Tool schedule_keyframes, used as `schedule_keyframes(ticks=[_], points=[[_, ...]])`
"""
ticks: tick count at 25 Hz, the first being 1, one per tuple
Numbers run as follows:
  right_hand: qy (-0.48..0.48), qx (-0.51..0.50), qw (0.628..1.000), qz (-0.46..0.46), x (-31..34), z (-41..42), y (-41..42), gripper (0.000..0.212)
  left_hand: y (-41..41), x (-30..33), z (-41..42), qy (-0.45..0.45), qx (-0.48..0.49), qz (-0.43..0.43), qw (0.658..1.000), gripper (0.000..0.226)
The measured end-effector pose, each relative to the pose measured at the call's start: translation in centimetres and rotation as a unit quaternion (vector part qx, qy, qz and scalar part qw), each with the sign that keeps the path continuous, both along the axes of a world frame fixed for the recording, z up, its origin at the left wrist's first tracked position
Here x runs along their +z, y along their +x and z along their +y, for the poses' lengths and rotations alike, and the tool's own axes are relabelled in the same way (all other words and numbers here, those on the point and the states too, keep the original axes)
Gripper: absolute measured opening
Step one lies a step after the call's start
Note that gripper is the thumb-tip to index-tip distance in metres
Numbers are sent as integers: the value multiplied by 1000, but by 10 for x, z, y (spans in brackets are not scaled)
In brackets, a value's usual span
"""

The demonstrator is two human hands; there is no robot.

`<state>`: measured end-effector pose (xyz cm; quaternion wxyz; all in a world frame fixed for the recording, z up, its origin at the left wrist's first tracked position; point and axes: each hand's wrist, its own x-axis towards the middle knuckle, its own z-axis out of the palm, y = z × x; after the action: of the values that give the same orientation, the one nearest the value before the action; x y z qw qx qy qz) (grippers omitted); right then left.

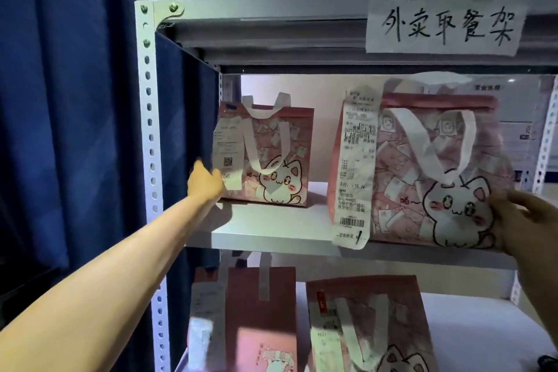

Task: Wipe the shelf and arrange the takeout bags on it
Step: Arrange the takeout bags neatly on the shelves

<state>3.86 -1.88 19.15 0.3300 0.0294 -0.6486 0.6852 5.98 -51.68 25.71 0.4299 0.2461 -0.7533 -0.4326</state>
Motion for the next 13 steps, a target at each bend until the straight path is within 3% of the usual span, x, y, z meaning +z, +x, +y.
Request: schedule_keyframes(ticks=[2,5,13], points=[[-2,1,1000,-14,27,-24,7,41,-7,-1,-8,34,-42,5,999,58],[22,-26,999,-3,44,-56,23,8,-12,0,-12,65,-74,9,995,48],[25,3,999,-24,55,-91,33,24,3,-7,-7,-13,-75,18,997,17]])
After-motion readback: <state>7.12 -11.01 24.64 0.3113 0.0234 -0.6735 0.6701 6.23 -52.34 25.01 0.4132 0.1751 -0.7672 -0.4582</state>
